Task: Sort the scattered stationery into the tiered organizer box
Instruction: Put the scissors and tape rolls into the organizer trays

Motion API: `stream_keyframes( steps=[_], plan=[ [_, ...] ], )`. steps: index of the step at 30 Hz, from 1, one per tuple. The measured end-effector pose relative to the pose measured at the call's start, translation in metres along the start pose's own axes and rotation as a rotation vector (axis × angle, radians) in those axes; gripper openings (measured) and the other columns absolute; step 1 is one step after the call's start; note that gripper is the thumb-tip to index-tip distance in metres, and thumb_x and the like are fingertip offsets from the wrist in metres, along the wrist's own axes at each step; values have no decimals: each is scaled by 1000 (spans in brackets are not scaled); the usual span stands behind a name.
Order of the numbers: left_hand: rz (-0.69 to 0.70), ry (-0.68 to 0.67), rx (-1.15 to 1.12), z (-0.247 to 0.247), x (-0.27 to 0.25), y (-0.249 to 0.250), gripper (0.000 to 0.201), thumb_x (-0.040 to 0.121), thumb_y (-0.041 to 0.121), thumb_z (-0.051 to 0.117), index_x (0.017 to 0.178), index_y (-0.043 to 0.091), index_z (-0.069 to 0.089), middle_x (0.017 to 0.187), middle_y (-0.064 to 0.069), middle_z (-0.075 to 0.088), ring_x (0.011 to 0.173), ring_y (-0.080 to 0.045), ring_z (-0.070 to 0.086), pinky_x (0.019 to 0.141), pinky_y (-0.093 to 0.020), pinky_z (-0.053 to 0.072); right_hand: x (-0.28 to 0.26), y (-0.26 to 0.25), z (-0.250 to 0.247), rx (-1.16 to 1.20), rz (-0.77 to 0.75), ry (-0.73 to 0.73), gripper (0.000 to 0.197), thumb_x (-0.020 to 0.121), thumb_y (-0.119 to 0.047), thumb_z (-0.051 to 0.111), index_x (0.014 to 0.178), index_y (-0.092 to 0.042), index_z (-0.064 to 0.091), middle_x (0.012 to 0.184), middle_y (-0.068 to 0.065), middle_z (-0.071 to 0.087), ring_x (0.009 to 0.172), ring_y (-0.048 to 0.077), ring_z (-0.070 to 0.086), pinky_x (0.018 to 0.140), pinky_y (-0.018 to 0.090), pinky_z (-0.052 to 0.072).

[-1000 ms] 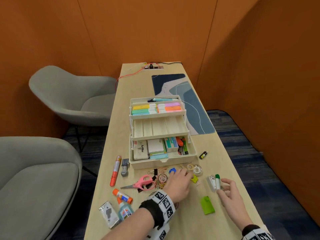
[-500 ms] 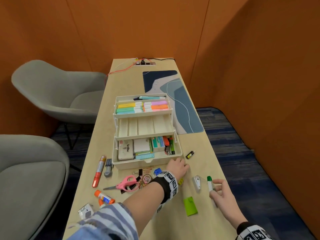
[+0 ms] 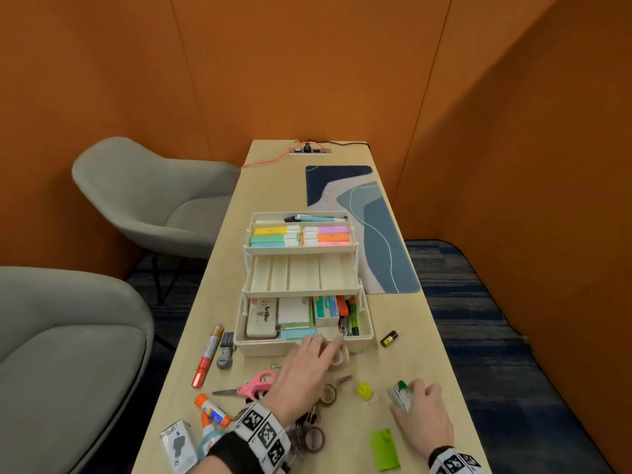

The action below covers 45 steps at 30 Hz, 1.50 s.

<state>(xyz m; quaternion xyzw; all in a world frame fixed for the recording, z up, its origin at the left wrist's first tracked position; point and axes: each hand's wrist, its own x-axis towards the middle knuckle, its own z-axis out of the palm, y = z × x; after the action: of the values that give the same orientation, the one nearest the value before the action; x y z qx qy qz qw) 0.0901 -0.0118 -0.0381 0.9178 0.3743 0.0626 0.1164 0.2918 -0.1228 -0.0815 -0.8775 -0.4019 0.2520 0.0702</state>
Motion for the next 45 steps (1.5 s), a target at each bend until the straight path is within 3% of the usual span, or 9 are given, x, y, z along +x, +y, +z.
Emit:
stream_keyframes(
  steps=[6, 9, 13, 18, 24, 28, 33, 38, 45],
  plan=[
    [-191, 176, -139, -29, -37, -51, 61, 94, 35, 52, 146, 33, 19, 123, 12, 40, 102, 1, 34, 84, -17, 38, 2, -22, -16, 417, 60, 186, 51, 82, -52, 61, 119, -20, 47, 105, 2, 40, 86, 19, 52, 73, 31, 41],
    [-255, 198, -167, -34, -49, -75, 61, 92, 36, 56, 145, 31, 26, 118, 9, 46, 99, -1, 38, 83, -18, 38, 5, -70, -35, 540, -209, 296, 46, 80, -42, 68, 117, -24, 46, 112, 0, 47, 89, 10, 50, 69, 25, 42],
    [-235, 182, -159, -38, -56, -92, 62, 91, 38, 55, 145, 32, 24, 114, 10, 44, 97, -4, 38, 83, -19, 37, 32, -158, -51, 344, -503, 319, 49, 81, -51, 63, 117, -25, 42, 113, -12, 48, 95, 6, 51, 77, 27, 49],
    [-207, 156, -177, -42, -59, -101, 64, 90, 36, 57, 142, 37, 20, 108, 12, 41, 95, -6, 42, 81, -22, 43, 71, -233, -48, 100, -532, 304, 42, 84, -49, 59, 110, -19, 46, 109, -1, 56, 96, 18, 55, 73, 29, 43],
    [-223, 103, -186, -46, -63, -121, 64, 91, 37, 55, 145, 36, 21, 112, 16, 39, 96, -4, 41, 80, -22, 42, 98, -249, -37, -89, -499, 346, 36, 90, -47, 51, 108, -17, 49, 108, 1, 54, 99, 20, 49, 74, 29, 37],
    [-235, 87, -214, -45, -58, -124, 63, 91, 38, 55, 145, 37, 22, 112, 17, 38, 97, -3, 40, 83, -21, 41, 91, -232, -31, -18, -574, 391, 27, 90, -41, 53, 102, -17, 51, 105, -1, 44, 85, 14, 47, 66, 26, 42],
    [-223, 72, -233, -42, -54, -118, 61, 93, 39, 52, 145, 37, 20, 116, 15, 39, 100, -3, 41, 87, -21, 41, 83, -214, -24, -136, -691, 279, 26, 91, -33, 52, 113, -19, 54, 119, -4, 52, 98, 17, 52, 70, 27, 47],
    [-203, 64, -219, -42, -57, -114, 62, 93, 38, 53, 146, 34, 22, 118, 14, 40, 98, -2, 39, 85, -19, 38, 90, -233, -37, -113, -643, 138, 42, 92, -33, 47, 131, -20, 49, 131, 0, 52, 116, 22, 49, 89, 34, 43],
    [-225, 64, -189, -43, -67, -126, 61, 91, 38, 55, 144, 34, 25, 120, 13, 42, 112, -8, 44, 88, -22, 40, 117, -257, -51, -195, -607, -31, 53, 89, -34, 50, 140, -21, 42, 138, 6, 43, 119, 25, 50, 96, 40, 46]
  ],
)
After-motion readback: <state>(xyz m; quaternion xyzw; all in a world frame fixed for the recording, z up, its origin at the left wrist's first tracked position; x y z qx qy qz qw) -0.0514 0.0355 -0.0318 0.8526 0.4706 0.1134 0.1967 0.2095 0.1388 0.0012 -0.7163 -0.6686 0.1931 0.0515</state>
